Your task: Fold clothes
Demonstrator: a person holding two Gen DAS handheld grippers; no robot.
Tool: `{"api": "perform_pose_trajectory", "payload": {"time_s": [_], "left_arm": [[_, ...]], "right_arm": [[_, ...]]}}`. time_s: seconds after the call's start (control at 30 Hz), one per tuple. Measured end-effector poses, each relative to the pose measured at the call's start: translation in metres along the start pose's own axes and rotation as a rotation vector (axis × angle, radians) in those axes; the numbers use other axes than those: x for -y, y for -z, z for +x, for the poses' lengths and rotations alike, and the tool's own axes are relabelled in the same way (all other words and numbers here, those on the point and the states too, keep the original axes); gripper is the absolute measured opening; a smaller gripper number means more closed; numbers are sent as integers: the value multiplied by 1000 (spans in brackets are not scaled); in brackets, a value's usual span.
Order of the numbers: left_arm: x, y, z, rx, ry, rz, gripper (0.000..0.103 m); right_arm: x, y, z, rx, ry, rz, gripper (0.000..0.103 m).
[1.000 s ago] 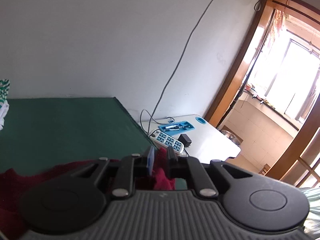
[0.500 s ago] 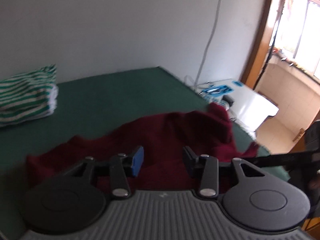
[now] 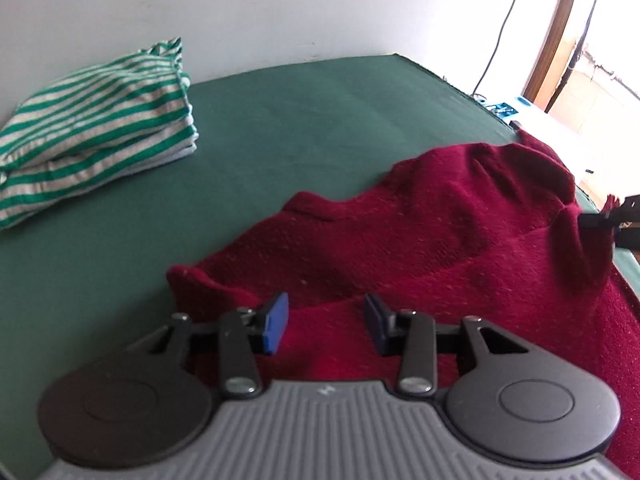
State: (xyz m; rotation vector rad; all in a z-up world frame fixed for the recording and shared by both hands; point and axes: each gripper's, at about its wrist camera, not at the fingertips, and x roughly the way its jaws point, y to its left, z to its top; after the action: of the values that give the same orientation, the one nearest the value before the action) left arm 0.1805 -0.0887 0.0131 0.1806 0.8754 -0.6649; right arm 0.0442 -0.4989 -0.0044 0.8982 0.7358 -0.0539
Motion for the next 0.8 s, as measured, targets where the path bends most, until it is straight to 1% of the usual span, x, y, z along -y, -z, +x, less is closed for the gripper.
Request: {"api": "perform_pose_trajectory", "payload": {"time_s": [0.03, 0.07, 0.13, 0.2, 0.33, 0.6, 0.63, 0.7, 0.73, 0.8], "left_arm": [[-2, 0, -3, 8, 10, -1, 47], [-5, -1, -5, 15, 21, 0, 52], [-8, -3, -5, 23, 40, 8, 56], [-11, -4, -2, 12, 52, 25, 57], [-13, 0, 4, -5, 66, 64, 63], [-16, 9, 12, -5, 67, 100, 64], [-16, 9, 13, -4, 63, 105, 64], [-15, 10, 13, -1, 50, 119, 65], [-15, 10, 13, 1, 44, 124, 66], [-14, 11, 14, 4, 33, 133, 68]], "right_arm": [[-10, -5, 0, 26, -15, -46, 11], [-23, -11, -3, 65, -34, -99, 10], [-42, -22, -8, 148, -69, -186, 9], [-37, -23, -4, 179, -27, -202, 5], [-27, -25, 2, 241, 55, -233, 5], [-8, -30, 15, 364, 221, -294, 5], [-5, -30, 16, 380, 238, -298, 5], [1, -33, 16, 413, 239, -282, 5], [0, -34, 15, 407, 255, -293, 5], [1, -34, 24, 368, 313, -329, 5]]}}
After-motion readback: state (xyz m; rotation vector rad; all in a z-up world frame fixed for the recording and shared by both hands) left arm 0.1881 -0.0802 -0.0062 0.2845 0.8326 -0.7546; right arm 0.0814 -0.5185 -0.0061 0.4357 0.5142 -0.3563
